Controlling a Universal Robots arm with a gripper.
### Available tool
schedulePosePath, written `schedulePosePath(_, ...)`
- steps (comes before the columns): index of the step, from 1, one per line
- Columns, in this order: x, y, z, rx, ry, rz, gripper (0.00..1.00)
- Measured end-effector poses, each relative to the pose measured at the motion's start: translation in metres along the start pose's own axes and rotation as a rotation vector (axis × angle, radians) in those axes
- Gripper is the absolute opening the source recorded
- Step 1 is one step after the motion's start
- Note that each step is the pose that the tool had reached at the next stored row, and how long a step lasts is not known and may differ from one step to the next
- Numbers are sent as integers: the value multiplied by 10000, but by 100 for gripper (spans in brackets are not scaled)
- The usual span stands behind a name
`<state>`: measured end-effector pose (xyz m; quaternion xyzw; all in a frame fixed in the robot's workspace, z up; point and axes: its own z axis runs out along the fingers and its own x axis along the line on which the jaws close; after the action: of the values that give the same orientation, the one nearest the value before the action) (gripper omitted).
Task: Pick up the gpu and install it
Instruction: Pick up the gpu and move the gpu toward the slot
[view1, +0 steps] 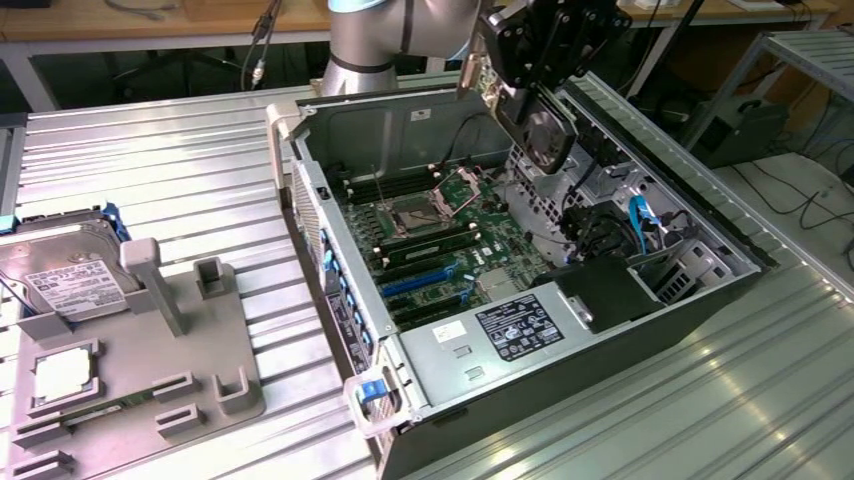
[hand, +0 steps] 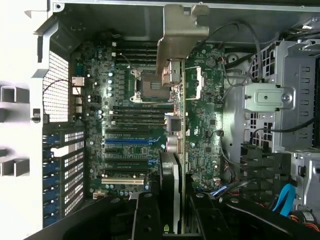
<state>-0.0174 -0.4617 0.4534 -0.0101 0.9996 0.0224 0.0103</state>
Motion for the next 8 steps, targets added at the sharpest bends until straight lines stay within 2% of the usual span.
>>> schedulePosePath(4, -103, -2, 3, 1, 0, -3, 28)
schedulePosePath(8, -104, -2, 4, 1, 0, -2, 28)
